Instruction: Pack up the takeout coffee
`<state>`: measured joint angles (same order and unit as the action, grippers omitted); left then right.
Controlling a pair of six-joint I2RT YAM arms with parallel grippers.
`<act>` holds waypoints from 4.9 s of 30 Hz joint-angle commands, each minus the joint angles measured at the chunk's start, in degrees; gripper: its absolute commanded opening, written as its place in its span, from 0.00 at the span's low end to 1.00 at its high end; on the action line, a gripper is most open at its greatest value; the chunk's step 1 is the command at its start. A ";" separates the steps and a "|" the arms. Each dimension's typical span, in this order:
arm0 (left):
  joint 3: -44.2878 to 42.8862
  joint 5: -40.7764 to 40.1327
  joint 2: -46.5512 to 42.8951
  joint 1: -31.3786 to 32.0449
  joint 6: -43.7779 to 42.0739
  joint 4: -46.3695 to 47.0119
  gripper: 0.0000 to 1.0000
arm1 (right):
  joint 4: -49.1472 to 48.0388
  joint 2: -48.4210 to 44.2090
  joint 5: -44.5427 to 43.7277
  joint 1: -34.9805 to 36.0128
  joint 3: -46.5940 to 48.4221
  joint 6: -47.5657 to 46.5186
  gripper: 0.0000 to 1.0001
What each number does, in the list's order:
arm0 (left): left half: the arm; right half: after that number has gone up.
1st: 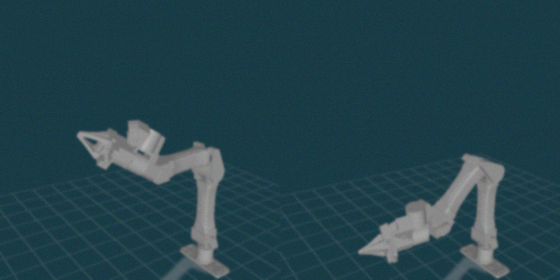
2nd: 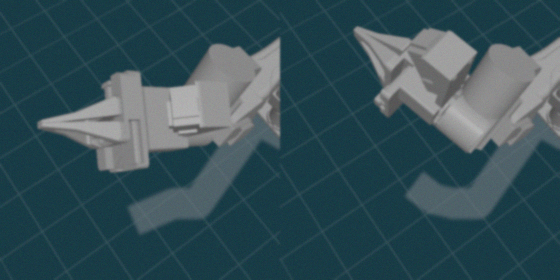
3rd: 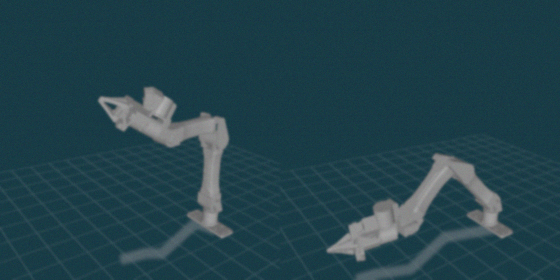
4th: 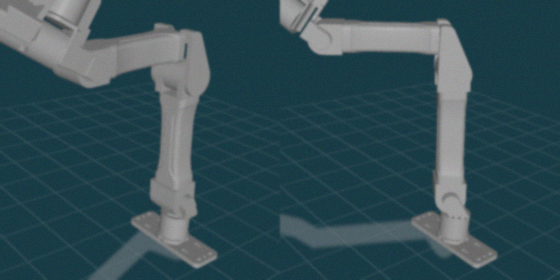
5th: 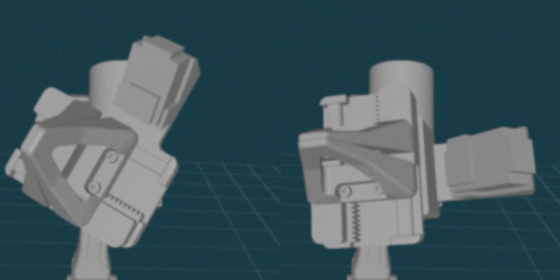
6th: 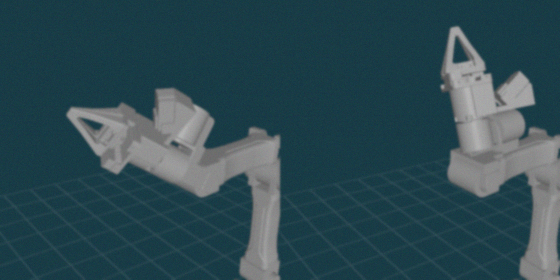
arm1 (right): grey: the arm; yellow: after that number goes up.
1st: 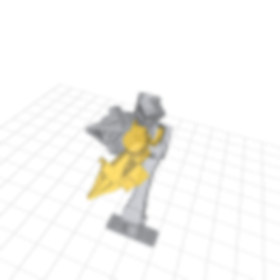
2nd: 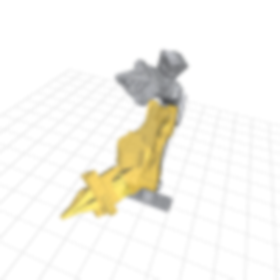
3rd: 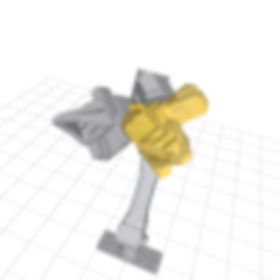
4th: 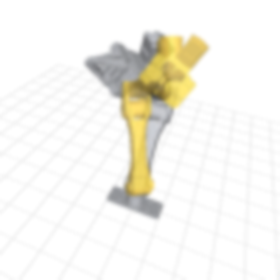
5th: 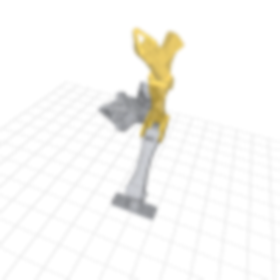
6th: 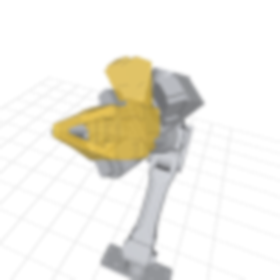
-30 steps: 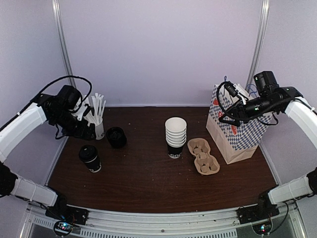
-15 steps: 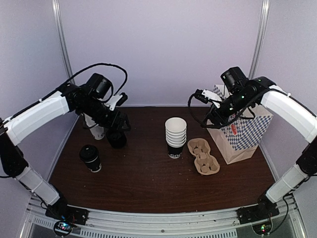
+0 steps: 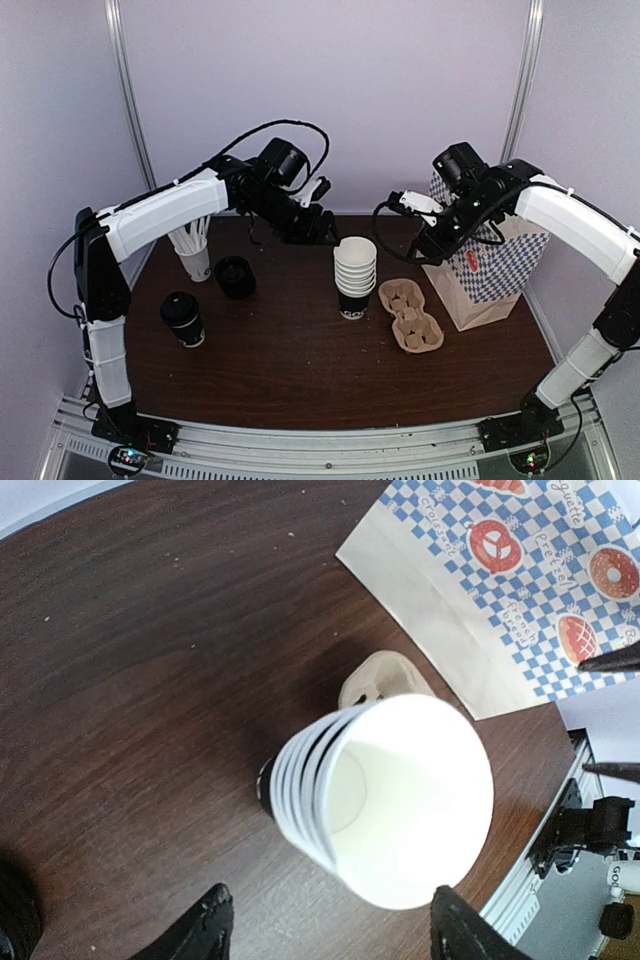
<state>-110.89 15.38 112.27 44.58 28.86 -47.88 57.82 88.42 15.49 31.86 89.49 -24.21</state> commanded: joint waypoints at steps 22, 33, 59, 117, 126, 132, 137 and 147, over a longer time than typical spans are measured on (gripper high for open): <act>-19.08 -10.33 12.98 1.21 1.24 -10.34 0.00 | -3.15 -5.88 -3.31 -0.06 -5.43 0.48 0.64; -16.23 -14.49 9.67 -5.70 -0.35 -11.80 0.00 | -3.69 -7.00 -4.05 -0.30 -6.55 0.37 0.64; -18.68 -12.70 7.61 -15.13 -0.52 -10.68 0.68 | 1.33 -9.34 -6.16 -13.12 8.07 2.36 0.67; 11.85 0.54 -8.08 9.05 -12.90 8.11 0.69 | -2.80 -12.67 -0.23 -38.21 7.04 7.27 0.51; 14.38 -8.48 -5.61 9.44 -5.63 6.17 0.68 | 6.71 -22.03 14.03 -12.05 -11.37 -10.98 0.46; 21.86 -12.05 -11.33 7.20 -1.37 6.65 0.69 | 2.75 -13.93 5.07 -1.83 -21.41 -14.82 0.24; 27.05 -15.50 -17.75 6.19 -0.76 6.31 0.69 | -2.88 -5.39 -0.09 0.72 -23.56 -17.68 0.15; 33.94 -23.75 -29.15 5.05 -1.49 2.44 0.71 | -4.89 10.37 -1.59 5.61 -20.82 -21.68 0.11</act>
<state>-79.05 -4.14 86.83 50.54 27.38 -44.05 54.39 95.33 16.16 35.09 66.59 -43.53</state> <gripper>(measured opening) 0.706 0.107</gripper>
